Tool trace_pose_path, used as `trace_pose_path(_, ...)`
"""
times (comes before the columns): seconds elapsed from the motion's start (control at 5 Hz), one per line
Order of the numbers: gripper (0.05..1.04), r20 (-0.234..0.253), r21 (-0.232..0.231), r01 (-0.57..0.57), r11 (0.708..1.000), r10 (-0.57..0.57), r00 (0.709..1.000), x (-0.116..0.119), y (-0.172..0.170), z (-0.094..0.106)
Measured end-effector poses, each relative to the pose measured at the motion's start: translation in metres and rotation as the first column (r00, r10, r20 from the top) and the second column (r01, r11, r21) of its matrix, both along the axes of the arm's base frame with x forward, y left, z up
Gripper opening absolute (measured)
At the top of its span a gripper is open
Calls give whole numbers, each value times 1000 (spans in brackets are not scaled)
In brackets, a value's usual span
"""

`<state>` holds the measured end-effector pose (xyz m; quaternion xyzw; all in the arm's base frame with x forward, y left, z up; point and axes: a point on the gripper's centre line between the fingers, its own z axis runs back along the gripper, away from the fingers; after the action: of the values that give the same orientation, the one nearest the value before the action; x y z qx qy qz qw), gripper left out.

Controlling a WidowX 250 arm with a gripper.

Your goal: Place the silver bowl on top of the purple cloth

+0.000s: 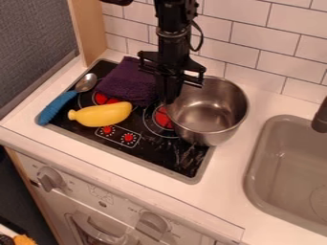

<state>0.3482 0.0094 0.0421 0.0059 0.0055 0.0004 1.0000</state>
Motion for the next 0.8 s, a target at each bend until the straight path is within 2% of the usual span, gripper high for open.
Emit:
trace_pose_path(0.2, 72, -11, -2, 22, 1000, -22, 1000, 1, -2, 4)
trace_pose_path(0.4, 68, -11, -9, 44, 999, -44, 999, 7, -1, 18)
trace_pose_path(0.6, 67, 51, -31, -17, 999, 18, 999, 15, 23, 44)
trace_pose_path(0.8, 64, 65, -42, -76, 996, 79, 995, 18, 51, 58)
